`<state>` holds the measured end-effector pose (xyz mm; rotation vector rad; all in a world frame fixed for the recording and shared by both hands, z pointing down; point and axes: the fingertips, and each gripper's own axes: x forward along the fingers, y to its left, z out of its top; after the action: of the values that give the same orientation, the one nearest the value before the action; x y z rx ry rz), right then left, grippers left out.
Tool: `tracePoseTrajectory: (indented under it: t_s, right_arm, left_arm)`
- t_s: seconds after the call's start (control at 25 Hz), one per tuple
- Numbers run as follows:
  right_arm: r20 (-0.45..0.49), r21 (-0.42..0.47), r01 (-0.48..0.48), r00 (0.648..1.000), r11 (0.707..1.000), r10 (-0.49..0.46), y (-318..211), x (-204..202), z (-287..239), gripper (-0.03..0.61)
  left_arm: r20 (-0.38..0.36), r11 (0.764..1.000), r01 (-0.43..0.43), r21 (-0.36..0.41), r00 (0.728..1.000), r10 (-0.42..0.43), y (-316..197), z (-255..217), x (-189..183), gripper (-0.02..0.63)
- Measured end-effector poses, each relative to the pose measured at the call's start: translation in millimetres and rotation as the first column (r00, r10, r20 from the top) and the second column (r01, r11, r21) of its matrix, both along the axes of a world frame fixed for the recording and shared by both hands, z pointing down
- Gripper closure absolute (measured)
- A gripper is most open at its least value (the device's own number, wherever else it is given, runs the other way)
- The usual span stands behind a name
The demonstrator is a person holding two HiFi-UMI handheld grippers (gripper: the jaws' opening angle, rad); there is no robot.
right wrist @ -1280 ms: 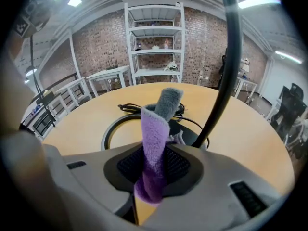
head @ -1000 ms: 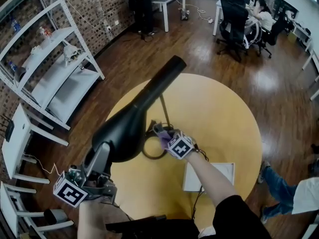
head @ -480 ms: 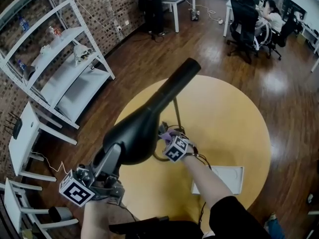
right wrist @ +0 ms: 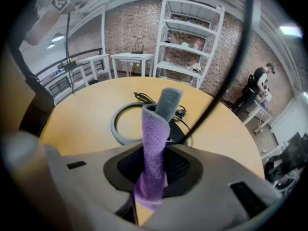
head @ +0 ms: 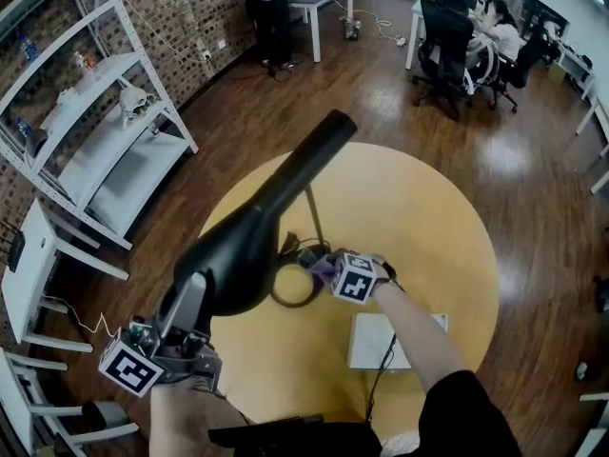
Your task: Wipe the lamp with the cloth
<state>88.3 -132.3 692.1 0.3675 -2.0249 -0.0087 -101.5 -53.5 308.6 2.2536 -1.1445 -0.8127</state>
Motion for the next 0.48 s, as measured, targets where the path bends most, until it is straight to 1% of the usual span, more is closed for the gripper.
tracePoseTrajectory:
  t_s: [0.08, 0.12, 0.16, 0.2, 0.24, 0.28, 0.36, 0.4, 0.44, 0.48]
  right_arm:
    - [-0.013, -0.018, -0.081, 0.997, 0.997, 0.081, -18.5, 39.6, 3.8, 0.484]
    - [-0.006, -0.021, -0.142, 0.99, 0.99, 0.142, -30.6, 55.5, 4.8, 0.484]
    - [0.019, -0.025, -0.213, 0.977, 0.977, 0.214, -44.0, 66.8, 3.3, 0.483]
    - [0.064, -0.042, -0.291, 0.954, 0.956, 0.293, -57.3, 73.0, 1.2, 0.484]
    - [0.125, -0.083, -0.365, 0.919, 0.927, 0.374, -69.3, 74.5, 0.3, 0.483]
    - [0.193, -0.153, -0.428, 0.871, 0.891, 0.452, -79.4, 71.6, 0.6, 0.483]
    - [0.309, -0.325, -0.496, 0.749, 0.805, 0.586, -94.8, 57.0, 1.7, 0.483]
    - [0.334, -0.395, -0.511, 0.695, 0.763, 0.637, -100.0, 49.7, 4.6, 0.483]
    - [0.331, -0.438, -0.527, 0.659, 0.728, 0.676, -102.9, 44.8, 10.9, 0.483]
    - [0.309, -0.455, -0.547, 0.643, 0.703, 0.701, -103.2, 42.6, 20.7, 0.483]
  left_arm:
    - [-0.01, 1.0, 0.005, 0.002, 1.0, -0.005, 0.6, -2.0, 1.3, 0.443]
    - [-0.017, 1.0, 0.009, 0.001, 1.0, -0.009, 1.5, -2.7, 1.6, 0.442]
    - [-0.023, 1.0, 0.012, 0.001, 1.0, -0.012, 2.3, -3.4, 1.7, 0.443]
    - [-0.025, 1.0, 0.016, 0.0, 1.0, -0.016, 3.0, -4.2, 2.0, 0.442]
    - [-0.018, 1.0, 0.021, -0.001, 1.0, -0.021, 3.3, -5.2, 2.9, 0.442]
    - [-0.001, 1.0, 0.026, -0.002, 1.0, -0.026, 3.4, -6.2, 4.5, 0.443]
    - [0.039, 1.0, 0.027, -0.009, 0.999, -0.027, 3.5, -6.5, 9.0, 0.443]
    - [0.042, 1.0, 0.021, -0.019, 0.999, -0.02, 3.8, -4.8, 10.9, 0.438]
    - [0.033, 0.999, 0.012, -0.03, 0.999, -0.011, 4.3, -2.3, 12.1, 0.437]
    - [0.026, 0.999, 0.007, -0.038, 1.0, -0.006, 4.5, -0.3, 12.5, 0.438]
